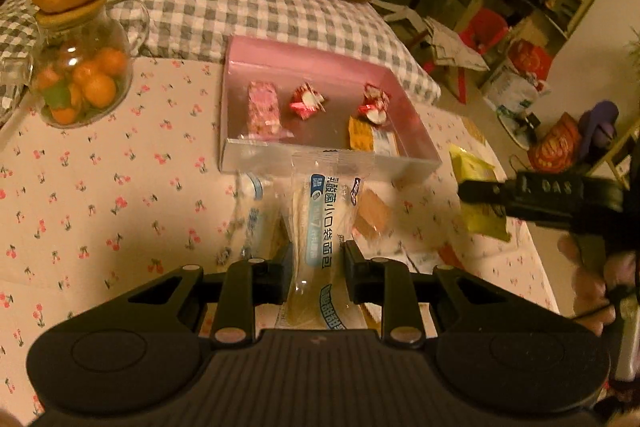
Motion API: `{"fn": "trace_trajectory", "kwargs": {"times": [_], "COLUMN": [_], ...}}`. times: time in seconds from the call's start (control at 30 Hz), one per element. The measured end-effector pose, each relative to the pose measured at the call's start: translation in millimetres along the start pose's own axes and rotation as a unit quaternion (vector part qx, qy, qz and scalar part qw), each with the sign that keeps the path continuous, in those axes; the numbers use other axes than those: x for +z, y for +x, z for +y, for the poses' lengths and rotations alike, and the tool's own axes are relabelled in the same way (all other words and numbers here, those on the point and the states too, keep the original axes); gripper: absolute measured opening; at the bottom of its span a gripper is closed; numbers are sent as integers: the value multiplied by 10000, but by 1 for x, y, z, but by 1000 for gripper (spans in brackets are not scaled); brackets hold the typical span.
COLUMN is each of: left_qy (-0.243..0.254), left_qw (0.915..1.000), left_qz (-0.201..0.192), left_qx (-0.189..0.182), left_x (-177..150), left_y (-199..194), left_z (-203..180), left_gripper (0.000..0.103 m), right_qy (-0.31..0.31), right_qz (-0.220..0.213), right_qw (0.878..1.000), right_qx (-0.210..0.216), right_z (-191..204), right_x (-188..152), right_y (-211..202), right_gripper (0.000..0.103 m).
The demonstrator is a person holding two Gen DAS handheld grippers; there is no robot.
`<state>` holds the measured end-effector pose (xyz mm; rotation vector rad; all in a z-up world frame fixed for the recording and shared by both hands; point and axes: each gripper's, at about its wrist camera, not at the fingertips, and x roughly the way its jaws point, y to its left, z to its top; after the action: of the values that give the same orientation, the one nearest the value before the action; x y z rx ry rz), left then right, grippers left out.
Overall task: Organize snacks
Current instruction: 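Lower both packets into the silver box and open both tools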
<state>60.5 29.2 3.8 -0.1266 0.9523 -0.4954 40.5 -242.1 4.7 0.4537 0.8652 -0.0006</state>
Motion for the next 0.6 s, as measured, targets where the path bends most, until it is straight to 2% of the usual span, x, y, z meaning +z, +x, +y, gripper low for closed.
{"fn": "trace_trajectory", "kwargs": {"times": [0.23, 0.4, 0.6], "left_qy": [-34, -8, 364], "left_qw": [10000, 9999, 9989], "left_qz": [-42, -123, -188], "left_qx": [68, 104, 207], "left_x": [22, 38, 63], "left_y": [8, 18, 37], "left_z": [1, -2, -12], "left_gripper": [23, 23, 23], "right_qy": [82, 20, -56], "right_qz": [52, -67, -184], "right_qw": [9999, 9999, 9998], "right_qx": [104, 145, 107], "right_z": [5, 16, 22], "right_x": [13, 28, 43], "right_y": [3, 7, 20], "right_gripper": [48, 48, 48]}}
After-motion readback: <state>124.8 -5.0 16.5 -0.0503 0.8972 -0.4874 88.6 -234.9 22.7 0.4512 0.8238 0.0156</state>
